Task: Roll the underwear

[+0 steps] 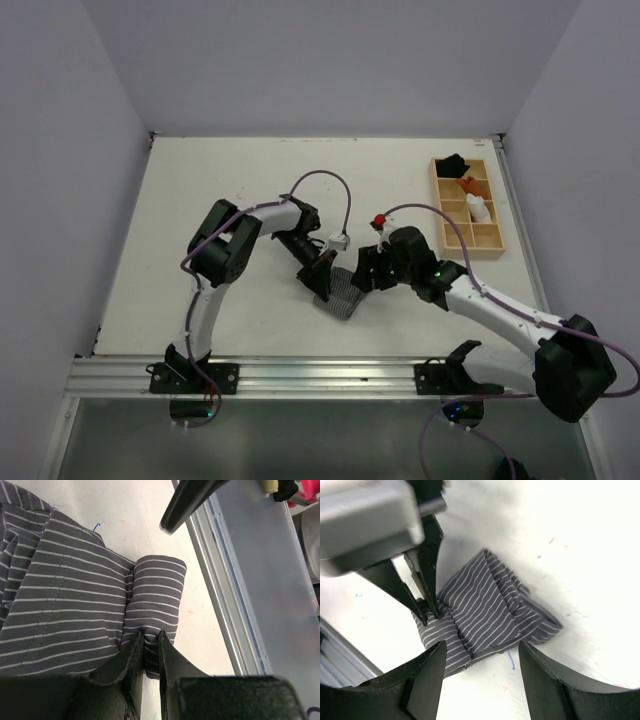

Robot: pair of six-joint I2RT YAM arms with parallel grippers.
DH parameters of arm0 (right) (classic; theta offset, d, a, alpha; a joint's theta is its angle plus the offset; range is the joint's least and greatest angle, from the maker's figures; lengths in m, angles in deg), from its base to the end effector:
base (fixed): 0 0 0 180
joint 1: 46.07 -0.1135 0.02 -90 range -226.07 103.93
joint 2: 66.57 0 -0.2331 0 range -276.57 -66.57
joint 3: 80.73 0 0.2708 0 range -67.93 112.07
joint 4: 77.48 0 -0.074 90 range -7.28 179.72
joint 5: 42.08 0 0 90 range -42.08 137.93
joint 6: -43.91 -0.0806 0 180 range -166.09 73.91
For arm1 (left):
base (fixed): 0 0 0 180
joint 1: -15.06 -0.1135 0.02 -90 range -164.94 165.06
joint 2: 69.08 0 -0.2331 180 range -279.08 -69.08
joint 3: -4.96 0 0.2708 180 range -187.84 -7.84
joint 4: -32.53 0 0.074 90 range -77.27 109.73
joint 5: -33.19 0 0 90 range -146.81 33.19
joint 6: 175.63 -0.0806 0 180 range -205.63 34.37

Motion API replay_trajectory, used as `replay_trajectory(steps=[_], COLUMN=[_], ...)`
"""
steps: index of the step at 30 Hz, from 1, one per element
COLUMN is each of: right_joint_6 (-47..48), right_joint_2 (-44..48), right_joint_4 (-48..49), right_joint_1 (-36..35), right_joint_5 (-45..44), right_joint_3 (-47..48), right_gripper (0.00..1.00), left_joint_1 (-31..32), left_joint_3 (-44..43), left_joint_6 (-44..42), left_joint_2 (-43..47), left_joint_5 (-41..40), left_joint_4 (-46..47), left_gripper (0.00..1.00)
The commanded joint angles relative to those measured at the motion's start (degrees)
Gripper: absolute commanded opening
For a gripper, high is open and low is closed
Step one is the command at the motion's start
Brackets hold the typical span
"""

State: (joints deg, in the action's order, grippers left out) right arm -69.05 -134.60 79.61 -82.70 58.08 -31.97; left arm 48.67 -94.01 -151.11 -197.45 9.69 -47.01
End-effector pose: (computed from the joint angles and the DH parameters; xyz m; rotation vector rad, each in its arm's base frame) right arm 0.2339 0.1916 0.1373 -0.3803 2.3767 0.7154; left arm 0.2640 -0.2642 0.0629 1.7698 1.8778 -1.7346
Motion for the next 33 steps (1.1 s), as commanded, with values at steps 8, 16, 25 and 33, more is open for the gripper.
replay_trajectory(steps=[8,16,25,33], right_joint_6=[13.72,24.44,29.81,30.78], right_joint_2=[3.62,-9.38,-18.97,-25.48], right_joint_4=[-11.51,-18.71,-22.15,-21.53], right_joint_1=[-15.12,-24.63,-27.8,-27.98], right_joint_5=[-22.0,-21.93,-22.19,-26.5], right_joint_3=[9.19,16.67,21.25,22.31], right_gripper=[0.65,0.67,0.67,0.62], left_joint_1=[1.38,2.08,2.78,2.78], left_joint_3=[-9.53,-10.77,-12.44,-11.74], left_joint_6=[5.08,8.34,10.8,11.51], left_joint_2=[-7.41,-9.0,-10.05,-10.05], left_joint_5=[-4.89,-5.42,-6.12,-7.08], left_joint_4=[-2.78,-2.43,-1.81,-1.38], left_gripper=[0.09,0.09,0.09,0.09])
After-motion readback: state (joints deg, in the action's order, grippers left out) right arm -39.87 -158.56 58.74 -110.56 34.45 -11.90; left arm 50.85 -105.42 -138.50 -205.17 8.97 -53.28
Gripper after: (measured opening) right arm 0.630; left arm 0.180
